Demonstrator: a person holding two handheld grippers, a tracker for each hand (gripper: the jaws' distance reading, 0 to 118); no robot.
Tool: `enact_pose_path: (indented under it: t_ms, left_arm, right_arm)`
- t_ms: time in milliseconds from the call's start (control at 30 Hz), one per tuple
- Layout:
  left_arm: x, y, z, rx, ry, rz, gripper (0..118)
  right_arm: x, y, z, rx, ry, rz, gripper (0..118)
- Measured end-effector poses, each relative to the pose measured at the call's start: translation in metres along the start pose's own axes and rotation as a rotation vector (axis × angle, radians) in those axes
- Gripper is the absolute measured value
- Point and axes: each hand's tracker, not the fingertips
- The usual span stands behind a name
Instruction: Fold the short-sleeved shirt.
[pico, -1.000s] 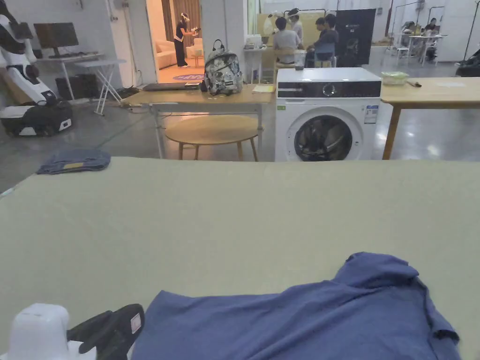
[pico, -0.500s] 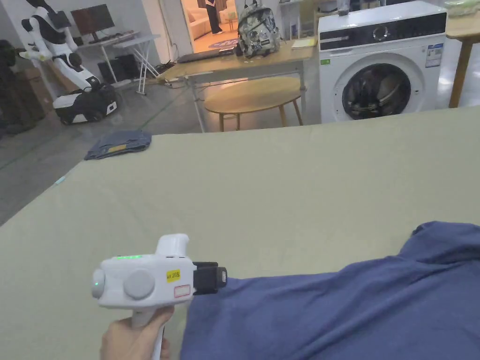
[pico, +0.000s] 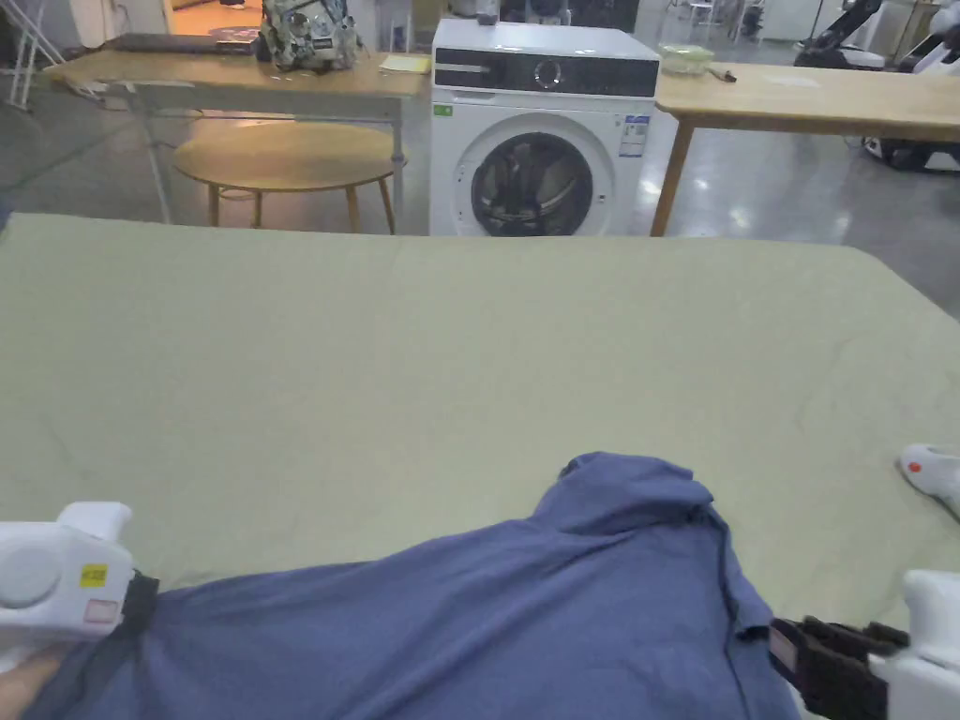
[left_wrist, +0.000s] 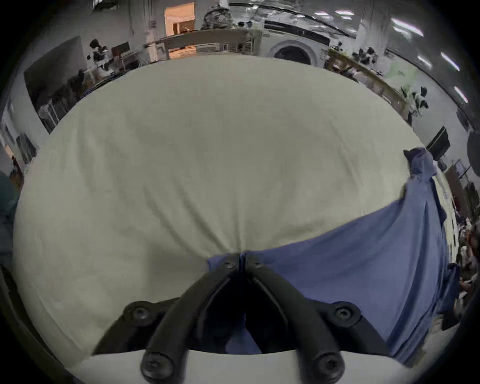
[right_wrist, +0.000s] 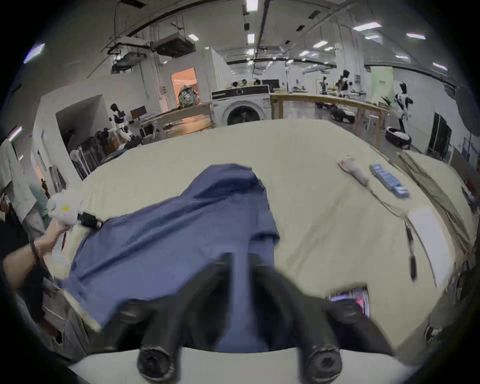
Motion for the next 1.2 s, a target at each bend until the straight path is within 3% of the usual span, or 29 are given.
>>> enact_pose_path:
  t_ms: [33, 67, 100, 167, 267, 300, 367, 400, 467, 567, 667, 867, 1067, 1200]
  left_arm:
    - [0.006, -0.005, 0.007, -0.003, 0.002, -0.001, 0]
    - [0.006, -0.005, 0.008, -0.003, 0.001, 0.003, 0]
    - [0.007, -0.006, 0.01, -0.002, 0.0, 0.008, 0]
    - [0.007, -0.009, 0.014, 0.001, -0.007, 0.002, 0]
    - [0.006, -0.007, 0.017, -0.012, -0.032, 0.006, 0]
    - [-0.001, -0.006, 0.014, -0.015, -0.042, 0.012, 0]
    - [-0.003, -0.008, 0.016, -0.018, -0.063, 0.025, 0]
    - [-0.005, -0.009, 0.014, -0.013, -0.067, 0.028, 0]
    - [-0.006, -0.01, 0.013, 0.001, -0.073, 0.037, 0]
    - [-0.014, -0.013, 0.021, 0.056, -0.115, 0.112, 0]
    - [-0.023, -0.022, 0.068, 0.223, -0.171, 0.186, 0]
    - [-0.03, -0.026, 0.21, 0.493, -0.237, 0.12, 0]
    - [-0.064, -0.014, 0.328, 0.744, -0.247, 0.091, 0]
    - [-0.064, 0.009, 0.403, 0.885, -0.244, 0.072, 0]
  right_arm:
    - [0.007, 0.021, -0.034, -0.067, 0.007, -0.016, 63]
    - [0.013, 0.035, -0.063, -0.084, -0.015, 0.007, 83]
    - [0.017, 0.048, -0.093, -0.101, -0.073, 0.054, 82]
    - [0.021, 0.068, -0.14, -0.178, -0.15, 0.043, 81]
    - [0.037, 0.08, -0.19, -0.268, -0.136, -0.028, 71]
    - [0.039, 0.08, -0.205, -0.304, -0.153, -0.023, 65]
    - [0.035, 0.077, -0.201, -0.29, -0.159, -0.013, 64]
    - [0.03, 0.076, -0.192, -0.275, -0.169, -0.006, 53]
    - [0.026, 0.076, -0.181, -0.262, -0.17, 0.028, 0]
    - [0.02, 0.08, -0.172, -0.277, -0.137, 0.017, 0]
    - [0.011, 0.087, -0.119, -0.132, -0.093, -0.013, 0]
    - [-0.015, 0.118, 0.03, 0.124, 0.013, 0.08, 0]
    - [-0.035, 0.145, 0.169, 0.373, 0.05, 0.066, 0]
    - [-0.035, 0.195, 0.205, 0.485, 0.102, 0.029, 0]
